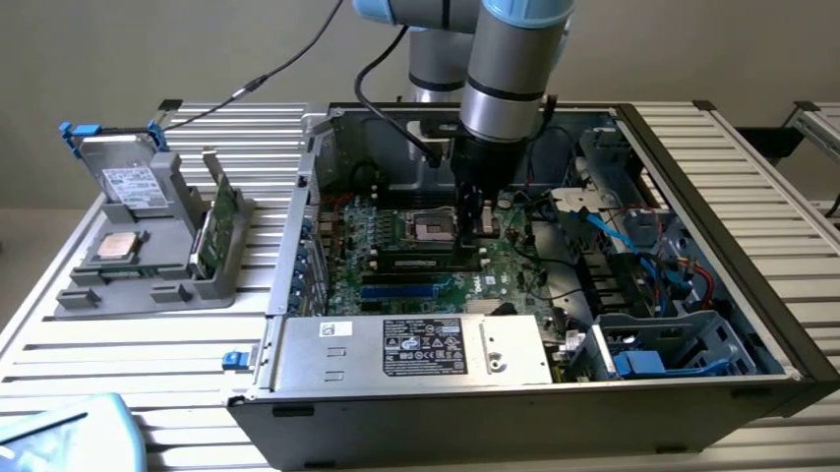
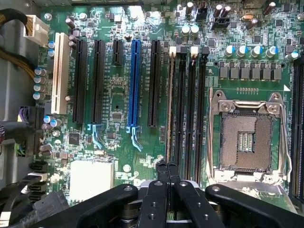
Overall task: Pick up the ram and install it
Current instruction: 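Press down the ram until it locks into place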
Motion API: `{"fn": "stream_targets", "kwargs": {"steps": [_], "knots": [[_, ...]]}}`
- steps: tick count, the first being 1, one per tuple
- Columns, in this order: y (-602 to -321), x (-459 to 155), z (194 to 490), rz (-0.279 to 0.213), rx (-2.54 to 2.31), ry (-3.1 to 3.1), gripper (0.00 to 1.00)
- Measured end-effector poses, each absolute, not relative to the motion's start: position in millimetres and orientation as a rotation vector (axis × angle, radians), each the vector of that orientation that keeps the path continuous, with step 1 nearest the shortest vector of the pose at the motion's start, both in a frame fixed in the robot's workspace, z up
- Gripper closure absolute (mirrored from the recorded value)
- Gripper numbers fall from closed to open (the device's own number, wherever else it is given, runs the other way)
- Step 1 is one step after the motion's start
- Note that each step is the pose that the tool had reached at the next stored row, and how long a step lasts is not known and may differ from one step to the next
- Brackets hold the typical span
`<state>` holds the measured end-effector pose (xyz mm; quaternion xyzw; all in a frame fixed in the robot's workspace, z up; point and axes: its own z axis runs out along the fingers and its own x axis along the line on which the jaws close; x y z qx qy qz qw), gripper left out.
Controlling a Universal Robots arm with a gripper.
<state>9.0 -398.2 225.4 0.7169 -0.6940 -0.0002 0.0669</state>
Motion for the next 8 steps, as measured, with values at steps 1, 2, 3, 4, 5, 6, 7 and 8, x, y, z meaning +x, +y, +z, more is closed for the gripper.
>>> {"fn": "stream_targets", "kwargs": {"steps": [1,2,3,4,5,6,7,8], "knots": [[-398.3,8.9,223.9,0.000,2.160,-2.091,0.89],[-398.3,8.8,222.6,-0.001,2.160,-2.092,0.89],[-398.2,8.8,222.2,-0.001,2.160,-2.092,0.89],[-398.1,8.9,222.1,-0.001,2.161,-2.092,0.89],[-398.1,8.9,221.9,-0.001,2.161,-2.092,0.89],[-398.2,8.9,223.0,-0.002,2.161,-2.093,0.89],[-397.9,8.9,225.5,-0.003,2.162,-2.094,0.89],[-397.8,9.0,228.7,-0.002,2.163,-2.094,0.89]]}}
